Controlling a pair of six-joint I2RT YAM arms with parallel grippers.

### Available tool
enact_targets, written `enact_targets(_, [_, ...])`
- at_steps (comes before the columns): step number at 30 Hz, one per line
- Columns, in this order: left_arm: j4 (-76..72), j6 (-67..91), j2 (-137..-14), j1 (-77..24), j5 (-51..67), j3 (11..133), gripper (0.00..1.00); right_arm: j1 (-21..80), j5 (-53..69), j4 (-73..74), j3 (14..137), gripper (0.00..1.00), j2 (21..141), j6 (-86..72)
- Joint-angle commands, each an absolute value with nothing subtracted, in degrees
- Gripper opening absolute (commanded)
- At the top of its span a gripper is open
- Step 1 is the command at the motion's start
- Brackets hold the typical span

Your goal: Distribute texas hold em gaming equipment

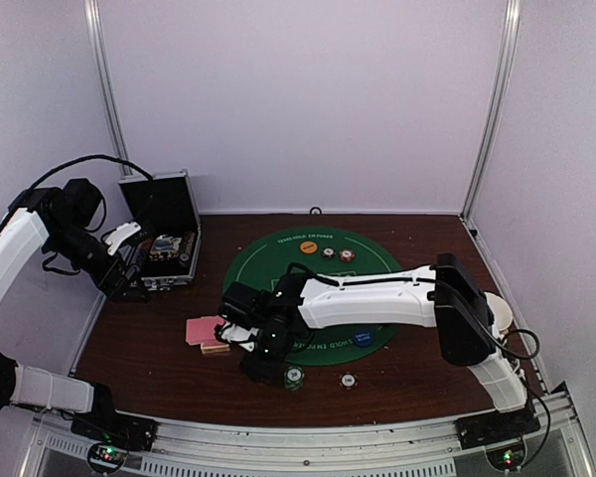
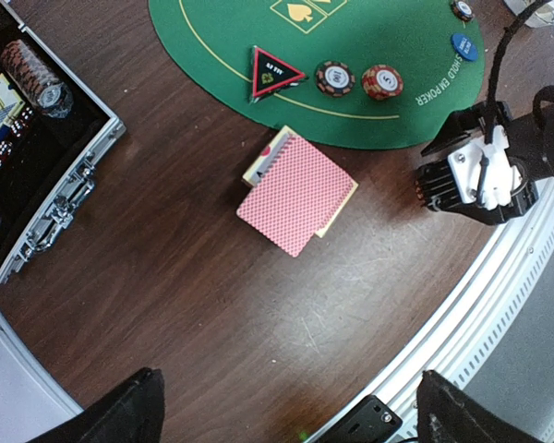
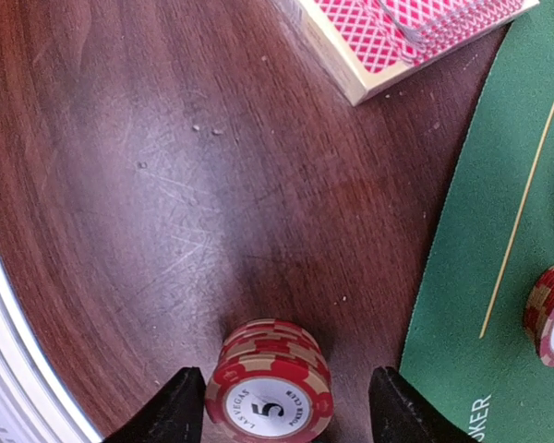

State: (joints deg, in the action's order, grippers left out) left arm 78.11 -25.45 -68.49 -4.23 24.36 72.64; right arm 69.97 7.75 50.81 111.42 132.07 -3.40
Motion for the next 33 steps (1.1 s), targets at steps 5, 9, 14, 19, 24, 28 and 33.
enact_targets(5, [78.17, -26.08, -68.11, -4.51, 24.88, 73.13, 0.98, 69.62, 8.81, 51.24, 112.66, 0.55, 132.52, -3.25])
enact_targets(9, [78.14, -26.10, -68.15, -4.55, 24.91, 73.04, 0.98, 69.67, 8.91, 51.29, 112.42, 0.48, 131.44, -3.34])
enact_targets(14, [78.20, -26.10, -68.36, -4.49, 24.98, 73.12, 0.98, 69.66, 8.95, 51.33, 112.49, 0.37, 130.07, -3.67])
enact_targets(19, [78.17, -26.10, -68.31, -4.48, 24.84, 73.12, 0.98, 69.64, 8.84, 51.65, 112.91, 0.25, 129.49, -4.10])
enact_targets(24, [78.19, -26.11, -67.83, -4.48, 24.68, 73.13, 0.98, 69.09, 8.11, 51.61, 112.69, 0.19, 127.49, -4.76])
enact_targets(28, [78.18, -26.10, -67.80, -4.51, 24.52, 73.12, 0.98, 67.33, 7.67, 50.93, 111.18, 0.15, 124.00, -5.74])
enact_targets(33, [78.17, -26.19, -67.90, -4.48, 24.55, 73.21, 0.98, 64.29, 7.04, 49.84, 106.66, 0.14, 118.94, -6.69])
